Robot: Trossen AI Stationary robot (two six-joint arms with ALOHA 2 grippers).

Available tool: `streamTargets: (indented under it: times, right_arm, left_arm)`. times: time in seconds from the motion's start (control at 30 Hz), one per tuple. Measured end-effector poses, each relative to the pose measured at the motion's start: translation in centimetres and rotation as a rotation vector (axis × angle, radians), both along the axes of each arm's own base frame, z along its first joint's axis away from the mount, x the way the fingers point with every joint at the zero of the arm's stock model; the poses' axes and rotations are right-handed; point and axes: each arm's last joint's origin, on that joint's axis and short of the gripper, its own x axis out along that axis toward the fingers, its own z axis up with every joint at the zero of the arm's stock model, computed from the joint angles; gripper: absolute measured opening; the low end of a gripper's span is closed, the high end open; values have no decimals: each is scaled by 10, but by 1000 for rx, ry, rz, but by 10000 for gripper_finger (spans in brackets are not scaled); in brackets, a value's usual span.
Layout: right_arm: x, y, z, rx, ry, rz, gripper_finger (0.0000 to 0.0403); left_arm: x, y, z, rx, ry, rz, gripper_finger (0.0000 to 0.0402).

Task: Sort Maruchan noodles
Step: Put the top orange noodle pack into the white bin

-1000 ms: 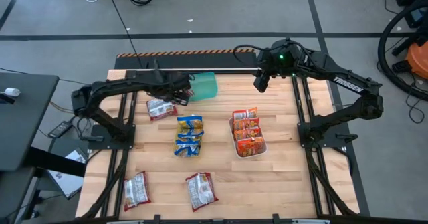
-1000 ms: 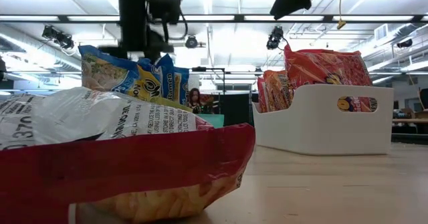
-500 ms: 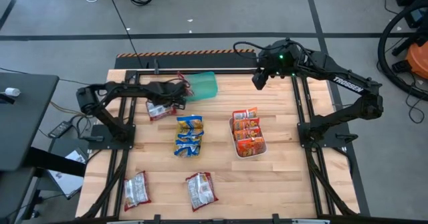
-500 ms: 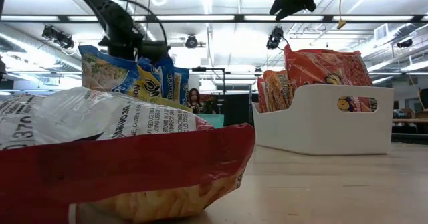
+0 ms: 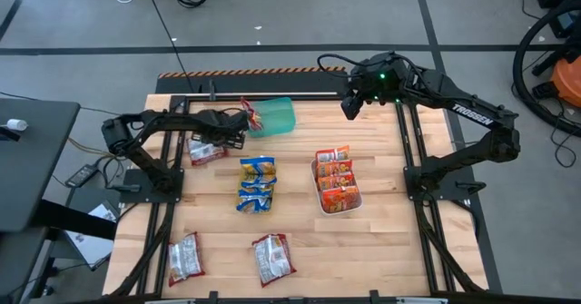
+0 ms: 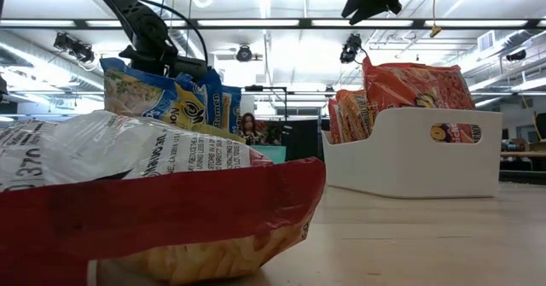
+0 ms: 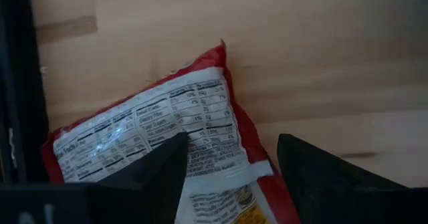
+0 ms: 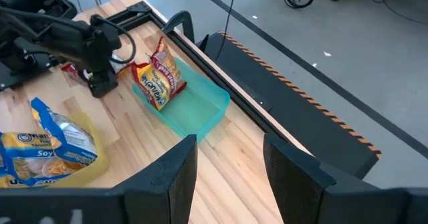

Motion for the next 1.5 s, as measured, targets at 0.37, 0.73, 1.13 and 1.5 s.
streamTargets:
  times: [0.37,0.73,1.13,1.5]
  right_arm:
    - [0,0,0,-83,61,69,177]
    - [0,0,0,-206,155,179,177]
    - [-9,6,-3,-174,203,289,177]
    - [-13,9,0,-180,196,358,177]
  left_arm:
    - [12,-28,-9,65,-16,166,182]
    - [17,-24,-18,-50,56,173,78]
    - [17,-4,100,-194,94,76,12]
    - [13,-10,257,125,-603,-12,12]
